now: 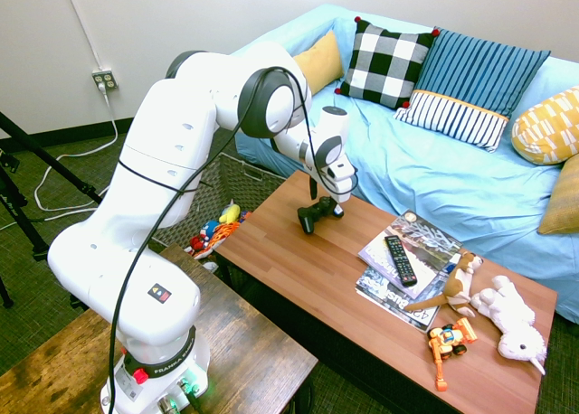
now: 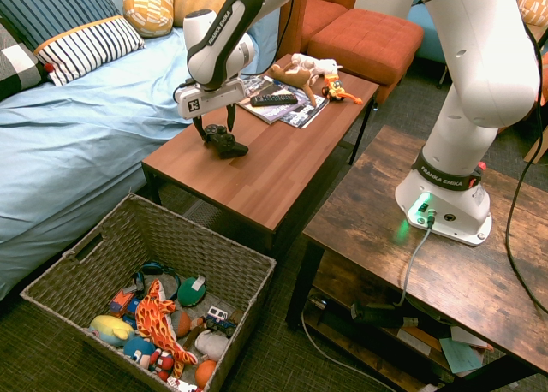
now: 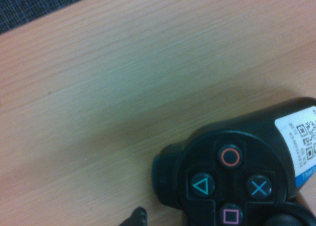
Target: Put the gamepad in the basket
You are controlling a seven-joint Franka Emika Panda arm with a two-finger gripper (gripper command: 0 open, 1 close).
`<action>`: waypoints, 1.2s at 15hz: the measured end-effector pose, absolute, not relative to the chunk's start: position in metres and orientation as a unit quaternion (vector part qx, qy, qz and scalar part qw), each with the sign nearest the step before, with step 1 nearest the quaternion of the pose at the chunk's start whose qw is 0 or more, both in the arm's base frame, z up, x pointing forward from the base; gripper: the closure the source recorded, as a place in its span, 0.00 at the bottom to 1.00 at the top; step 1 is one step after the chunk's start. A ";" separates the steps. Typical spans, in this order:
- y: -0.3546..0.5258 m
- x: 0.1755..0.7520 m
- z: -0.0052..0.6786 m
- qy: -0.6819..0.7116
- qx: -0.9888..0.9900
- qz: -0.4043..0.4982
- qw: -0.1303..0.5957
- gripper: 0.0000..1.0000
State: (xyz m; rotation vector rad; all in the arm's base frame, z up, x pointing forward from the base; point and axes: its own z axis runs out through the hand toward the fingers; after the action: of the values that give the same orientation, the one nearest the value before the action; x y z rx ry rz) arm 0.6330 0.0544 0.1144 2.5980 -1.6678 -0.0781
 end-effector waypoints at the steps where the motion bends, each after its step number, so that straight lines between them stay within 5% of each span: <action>1: 0.053 0.634 0.110 -0.542 0.840 -0.028 0.029 0.00; 2: 0.052 0.636 0.106 -0.543 0.839 -0.029 0.030 0.00; 3: 0.051 0.637 0.103 -0.544 0.838 -0.031 0.032 1.00; 18: 0.063 0.641 0.099 -0.522 0.851 -0.046 0.026 1.00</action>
State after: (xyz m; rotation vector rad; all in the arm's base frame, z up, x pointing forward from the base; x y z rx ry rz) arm 0.6410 0.0625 0.0991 2.6307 -1.6143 -0.1435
